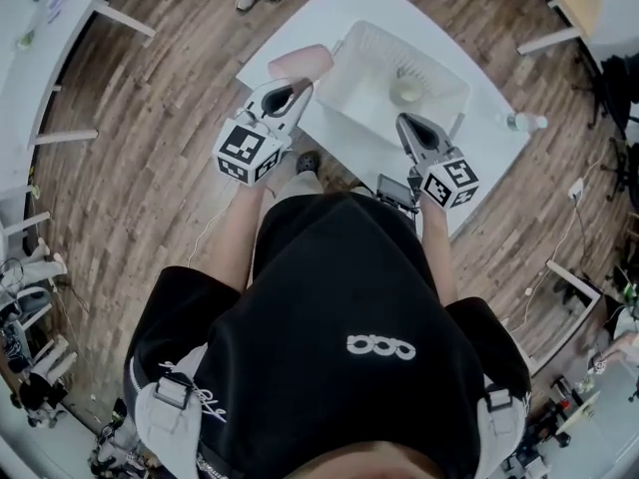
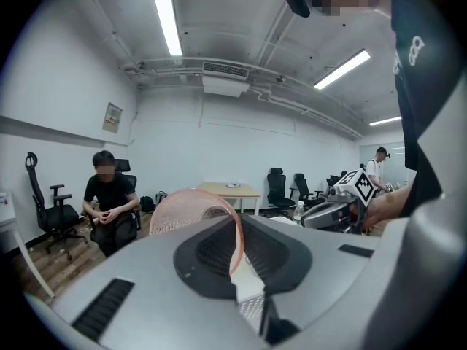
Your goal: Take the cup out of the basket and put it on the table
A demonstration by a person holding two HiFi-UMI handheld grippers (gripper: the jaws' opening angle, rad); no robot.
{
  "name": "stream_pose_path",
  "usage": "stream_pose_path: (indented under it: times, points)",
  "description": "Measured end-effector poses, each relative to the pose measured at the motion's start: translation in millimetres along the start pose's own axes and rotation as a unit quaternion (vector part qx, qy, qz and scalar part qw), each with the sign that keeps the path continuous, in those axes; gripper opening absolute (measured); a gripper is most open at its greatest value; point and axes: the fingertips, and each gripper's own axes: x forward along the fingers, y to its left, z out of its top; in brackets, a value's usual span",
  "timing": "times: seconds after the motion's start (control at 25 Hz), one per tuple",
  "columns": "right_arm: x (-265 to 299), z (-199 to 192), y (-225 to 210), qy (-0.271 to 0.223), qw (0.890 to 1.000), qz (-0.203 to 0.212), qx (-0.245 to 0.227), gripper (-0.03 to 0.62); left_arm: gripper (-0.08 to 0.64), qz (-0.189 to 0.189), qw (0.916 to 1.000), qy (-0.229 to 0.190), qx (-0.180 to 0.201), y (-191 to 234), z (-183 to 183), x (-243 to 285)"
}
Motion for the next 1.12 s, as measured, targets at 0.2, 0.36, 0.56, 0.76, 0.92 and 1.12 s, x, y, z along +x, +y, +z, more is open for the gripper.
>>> stream_pose_path:
  times: [0.2, 0.36, 0.56, 0.76, 0.92, 1.12]
  points:
    - [42, 2, 26, 0.011, 0.999, 0.029, -0.009, 0.026, 0.026, 0.030, 0.9995, 0.002, -0.012, 34, -12, -34]
    - [76, 5, 43, 0.017, 0.999, 0.046, -0.014, 0.026, 0.026, 0.048, 0.9987, 0.004, -0.017, 63, -20, -58]
    - [115, 3, 64, 0.022, 0.998, 0.060, -0.015, 0.026, 0.026, 0.059, 0.9980, 0.013, -0.021, 95, -35, -81]
    - [141, 1, 79, 0.024, 0.998, 0.062, -0.012, 0.026, 0.026, 0.054, 0.9976, 0.040, -0.016, 120, -56, -88]
    - [149, -2, 81, 0.026, 0.998, 0.054, -0.009, 0.026, 0.026, 0.040, 0.9956, 0.085, 0.003, 137, -80, -75]
    - [147, -9, 73, 0.026, 0.999, 0.030, 0.004, 0.026, 0.026, 0.000, 0.9851, 0.166, 0.044, 148, -124, -42]
